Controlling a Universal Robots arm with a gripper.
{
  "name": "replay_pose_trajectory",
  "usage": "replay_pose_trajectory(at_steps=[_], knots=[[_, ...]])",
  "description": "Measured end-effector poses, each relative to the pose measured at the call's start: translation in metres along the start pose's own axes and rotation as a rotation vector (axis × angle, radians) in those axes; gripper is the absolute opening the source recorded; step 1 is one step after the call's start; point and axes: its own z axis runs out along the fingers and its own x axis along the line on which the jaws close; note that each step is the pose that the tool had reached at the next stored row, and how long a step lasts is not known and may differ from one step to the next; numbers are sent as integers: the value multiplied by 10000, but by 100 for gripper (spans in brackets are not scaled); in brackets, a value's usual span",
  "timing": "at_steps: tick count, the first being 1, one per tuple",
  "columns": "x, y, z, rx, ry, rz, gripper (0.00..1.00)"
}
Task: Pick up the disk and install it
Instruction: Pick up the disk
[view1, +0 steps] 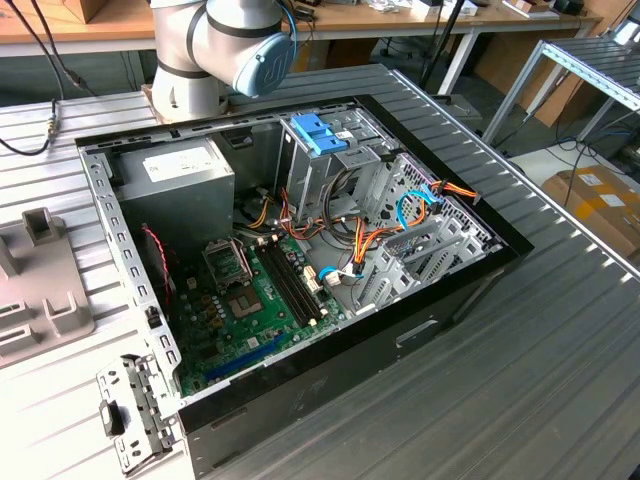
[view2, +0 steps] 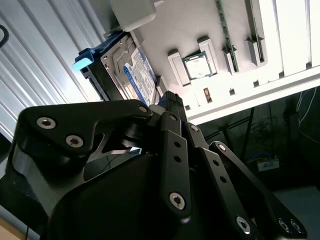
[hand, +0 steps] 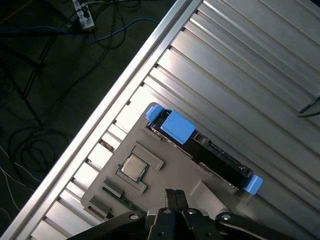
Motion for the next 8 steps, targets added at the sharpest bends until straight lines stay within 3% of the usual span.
replay_pose_trajectory(at_steps=[8], knots=[[0, 0, 0, -11, 15, -454, 11]])
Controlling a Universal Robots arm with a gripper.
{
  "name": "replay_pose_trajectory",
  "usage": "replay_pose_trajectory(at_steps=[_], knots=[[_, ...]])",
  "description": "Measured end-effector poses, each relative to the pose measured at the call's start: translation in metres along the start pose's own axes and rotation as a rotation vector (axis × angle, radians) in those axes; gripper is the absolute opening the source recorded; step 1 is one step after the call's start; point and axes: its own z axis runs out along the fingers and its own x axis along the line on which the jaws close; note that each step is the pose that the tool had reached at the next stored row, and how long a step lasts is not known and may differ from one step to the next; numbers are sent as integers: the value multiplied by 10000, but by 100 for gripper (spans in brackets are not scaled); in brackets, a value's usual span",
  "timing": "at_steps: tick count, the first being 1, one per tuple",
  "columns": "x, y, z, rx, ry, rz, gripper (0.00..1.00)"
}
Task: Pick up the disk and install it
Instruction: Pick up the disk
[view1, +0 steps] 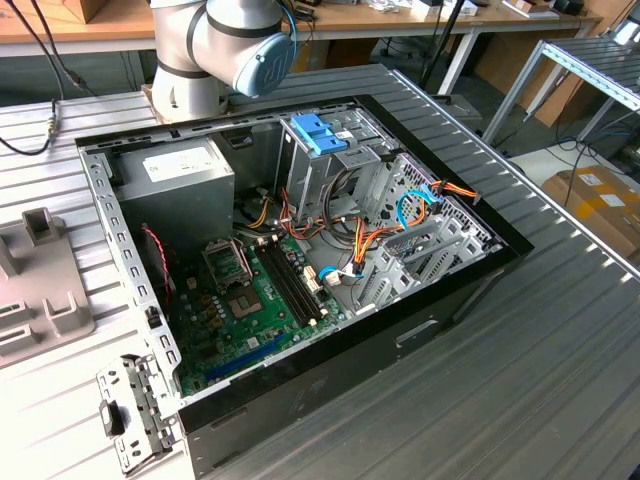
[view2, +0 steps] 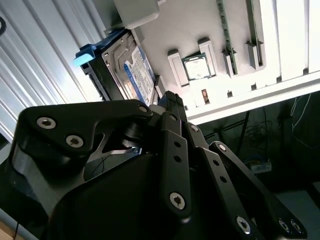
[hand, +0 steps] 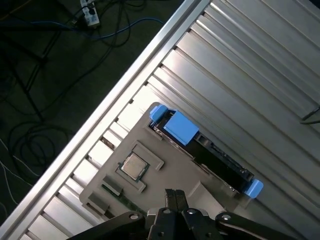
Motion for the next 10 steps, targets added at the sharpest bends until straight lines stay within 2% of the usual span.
replay_pose_trajectory(at_steps=[10], knots=[[0, 0, 0, -18, 24, -741, 11]])
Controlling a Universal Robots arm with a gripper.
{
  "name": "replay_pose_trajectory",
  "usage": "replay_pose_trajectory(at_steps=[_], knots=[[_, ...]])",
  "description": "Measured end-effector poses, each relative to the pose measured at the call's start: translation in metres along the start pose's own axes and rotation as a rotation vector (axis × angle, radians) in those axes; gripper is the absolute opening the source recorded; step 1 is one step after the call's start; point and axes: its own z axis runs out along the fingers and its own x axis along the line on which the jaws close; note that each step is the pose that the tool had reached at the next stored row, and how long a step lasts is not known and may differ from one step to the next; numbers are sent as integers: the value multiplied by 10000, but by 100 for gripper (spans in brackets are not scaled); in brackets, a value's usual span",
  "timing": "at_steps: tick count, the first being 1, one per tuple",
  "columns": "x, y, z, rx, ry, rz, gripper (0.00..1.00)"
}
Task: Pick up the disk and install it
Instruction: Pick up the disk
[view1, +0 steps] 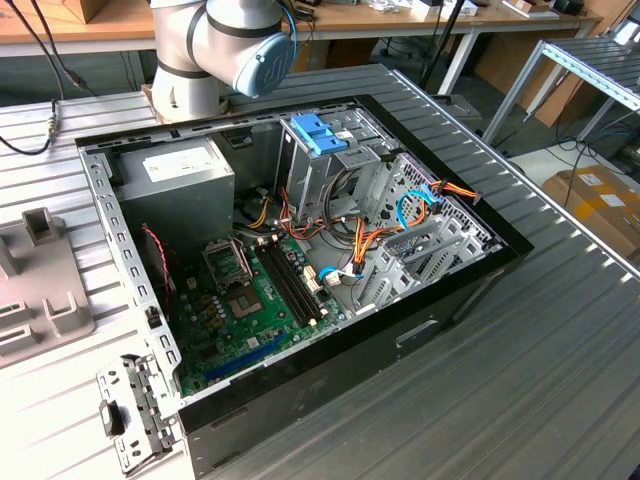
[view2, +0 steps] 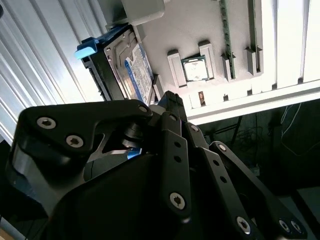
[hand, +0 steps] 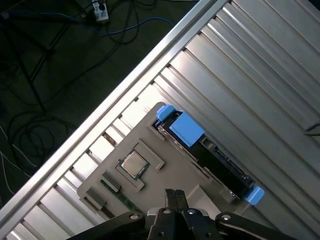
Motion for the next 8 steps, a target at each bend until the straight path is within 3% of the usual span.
replay_pose_trajectory(at_steps=[8], knots=[[0, 0, 0, -11, 14, -449, 11]])
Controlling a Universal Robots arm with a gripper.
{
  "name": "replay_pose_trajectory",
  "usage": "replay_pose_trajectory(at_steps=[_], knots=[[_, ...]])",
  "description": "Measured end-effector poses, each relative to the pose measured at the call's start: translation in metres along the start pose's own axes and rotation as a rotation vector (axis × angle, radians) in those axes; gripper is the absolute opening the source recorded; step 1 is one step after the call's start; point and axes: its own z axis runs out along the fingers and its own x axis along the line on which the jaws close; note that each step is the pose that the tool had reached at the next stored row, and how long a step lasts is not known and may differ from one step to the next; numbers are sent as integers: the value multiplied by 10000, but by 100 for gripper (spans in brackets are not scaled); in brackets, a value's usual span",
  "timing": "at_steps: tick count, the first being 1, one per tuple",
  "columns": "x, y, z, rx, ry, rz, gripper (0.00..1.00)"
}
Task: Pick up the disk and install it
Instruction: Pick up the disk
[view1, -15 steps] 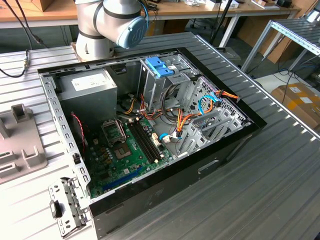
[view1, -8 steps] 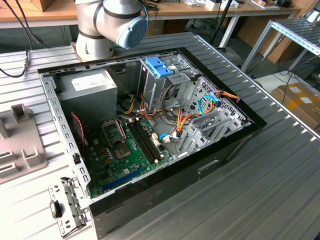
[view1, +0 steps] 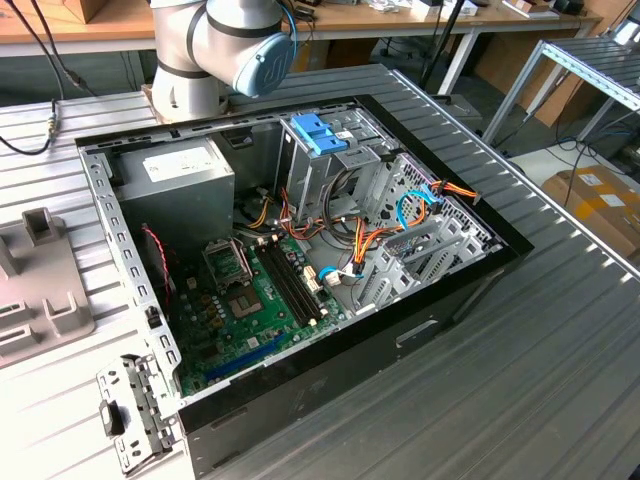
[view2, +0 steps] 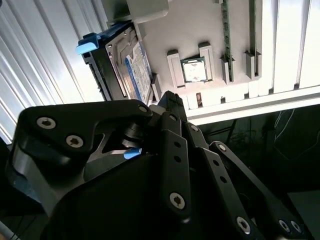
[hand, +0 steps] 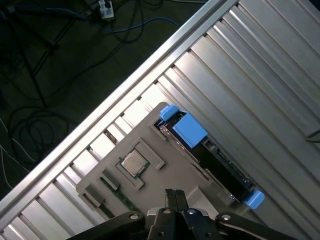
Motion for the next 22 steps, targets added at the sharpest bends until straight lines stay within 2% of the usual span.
replay_pose_trajectory(at_steps=[11, 22], knots=[[-1, 1, 0, -19, 26, -786, 11], [-1, 1, 0, -31, 41, -1268, 11]])
